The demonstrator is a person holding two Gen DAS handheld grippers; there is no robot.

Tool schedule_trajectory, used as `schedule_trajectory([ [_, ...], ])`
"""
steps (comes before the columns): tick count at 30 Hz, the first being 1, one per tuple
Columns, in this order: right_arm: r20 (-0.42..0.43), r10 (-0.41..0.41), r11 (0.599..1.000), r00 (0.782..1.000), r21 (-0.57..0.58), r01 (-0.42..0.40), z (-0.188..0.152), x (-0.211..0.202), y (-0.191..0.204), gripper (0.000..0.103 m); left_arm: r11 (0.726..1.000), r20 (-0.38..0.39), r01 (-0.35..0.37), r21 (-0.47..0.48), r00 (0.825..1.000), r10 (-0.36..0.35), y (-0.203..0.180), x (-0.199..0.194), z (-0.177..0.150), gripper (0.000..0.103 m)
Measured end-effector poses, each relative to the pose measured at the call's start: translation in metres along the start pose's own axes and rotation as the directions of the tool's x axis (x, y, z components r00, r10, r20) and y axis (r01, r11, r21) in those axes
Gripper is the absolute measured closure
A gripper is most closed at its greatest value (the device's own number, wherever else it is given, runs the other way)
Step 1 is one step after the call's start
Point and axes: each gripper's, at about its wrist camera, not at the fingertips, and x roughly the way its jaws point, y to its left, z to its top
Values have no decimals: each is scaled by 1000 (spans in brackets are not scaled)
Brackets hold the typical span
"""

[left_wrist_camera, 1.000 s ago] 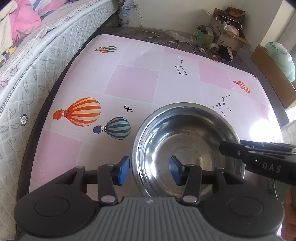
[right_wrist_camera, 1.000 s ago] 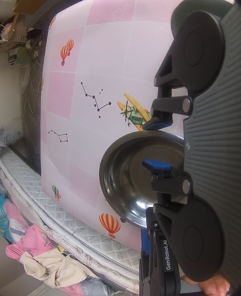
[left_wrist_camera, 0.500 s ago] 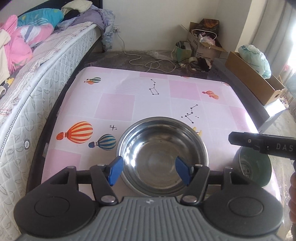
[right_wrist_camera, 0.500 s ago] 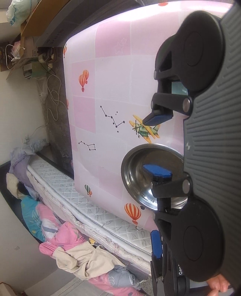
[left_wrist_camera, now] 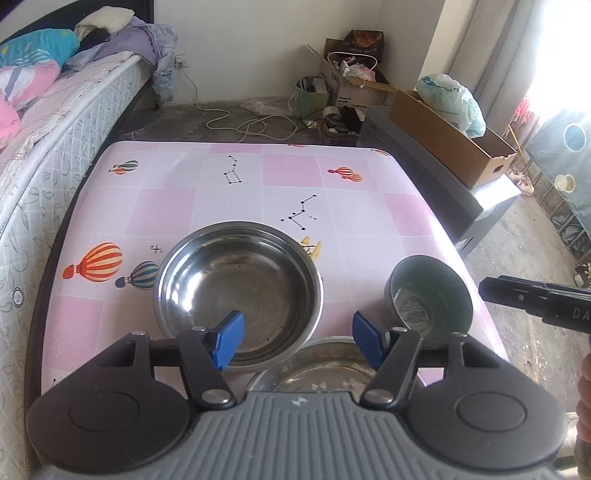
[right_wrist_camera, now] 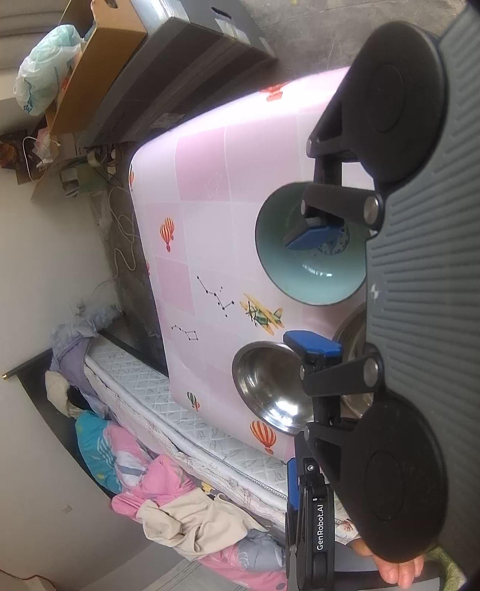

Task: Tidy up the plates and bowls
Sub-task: 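Close the right tool on the rim of the teal ceramic bowl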

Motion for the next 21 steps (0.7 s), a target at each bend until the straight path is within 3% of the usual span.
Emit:
schedule_trajectory([
  [7, 26, -55, 997, 998, 48, 54, -13, -24, -35, 55, 997, -3, 58, 52, 998, -58, -37, 12, -4, 36],
  [16, 14, -80, 990, 997, 114, 77, -18, 4, -68, 55, 993, -44, 89, 77, 995, -85, -75, 55, 8, 40],
  [21, -14, -75, 988, 997, 132, 76, -19, 34, -77, 67, 996, -104, 43, 79, 994, -34, -87, 89, 13, 54],
])
